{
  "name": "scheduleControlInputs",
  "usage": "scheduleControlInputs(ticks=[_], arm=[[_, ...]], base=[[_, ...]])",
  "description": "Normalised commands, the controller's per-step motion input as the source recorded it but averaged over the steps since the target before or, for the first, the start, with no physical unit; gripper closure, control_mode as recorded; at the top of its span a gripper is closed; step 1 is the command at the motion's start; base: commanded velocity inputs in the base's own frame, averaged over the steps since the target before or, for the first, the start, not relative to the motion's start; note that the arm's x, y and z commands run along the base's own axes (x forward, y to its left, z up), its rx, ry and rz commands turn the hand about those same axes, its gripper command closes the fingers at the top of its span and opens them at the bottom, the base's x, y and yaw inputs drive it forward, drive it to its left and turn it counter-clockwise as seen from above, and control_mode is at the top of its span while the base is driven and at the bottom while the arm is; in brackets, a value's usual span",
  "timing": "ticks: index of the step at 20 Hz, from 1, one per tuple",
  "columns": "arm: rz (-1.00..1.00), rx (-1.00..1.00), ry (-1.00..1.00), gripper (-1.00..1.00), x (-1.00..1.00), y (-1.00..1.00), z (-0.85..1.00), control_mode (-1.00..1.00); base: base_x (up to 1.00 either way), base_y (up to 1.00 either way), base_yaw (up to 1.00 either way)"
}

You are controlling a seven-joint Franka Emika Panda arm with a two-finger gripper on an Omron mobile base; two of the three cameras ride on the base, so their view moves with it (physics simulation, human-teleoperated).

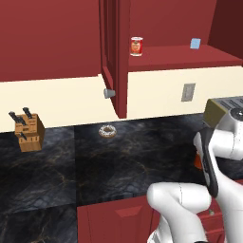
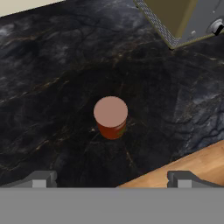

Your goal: Pick the cans from the counter and place them in their designated side in the cabinet.

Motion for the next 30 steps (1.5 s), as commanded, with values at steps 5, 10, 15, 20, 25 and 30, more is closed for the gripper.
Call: scheduleControlInputs(ticks=[5, 10, 15, 20, 25, 30], arm=[[0.0, 0.01, 0.0, -1.0, 0.2, -0.01, -0.2, -1.0], [0.0, 0.0, 0.0, -1.0, 0.2, -0.04, -0.22, -1.0], [0.0, 0.0, 0.0, -1.0, 0.23, -0.07, -0.22, -1.0], [0.0, 0.01, 0.0, -1.0, 0.22, -0.13, -0.21, -1.0], [0.0, 0.01, 0.0, -1.0, 0.18, -0.17, -0.23, -1.0], [0.0, 0.01, 0.01, -1.0, 0.21, -0.12, -0.26, -1.0]], base=[[0.0, 0.0, 0.0], [0.0, 0.0, 0.0], [0.0, 0.0, 0.0], [0.0, 0.0, 0.0], [0.0, 0.0, 0.0], [0.0, 0.0, 0.0]])
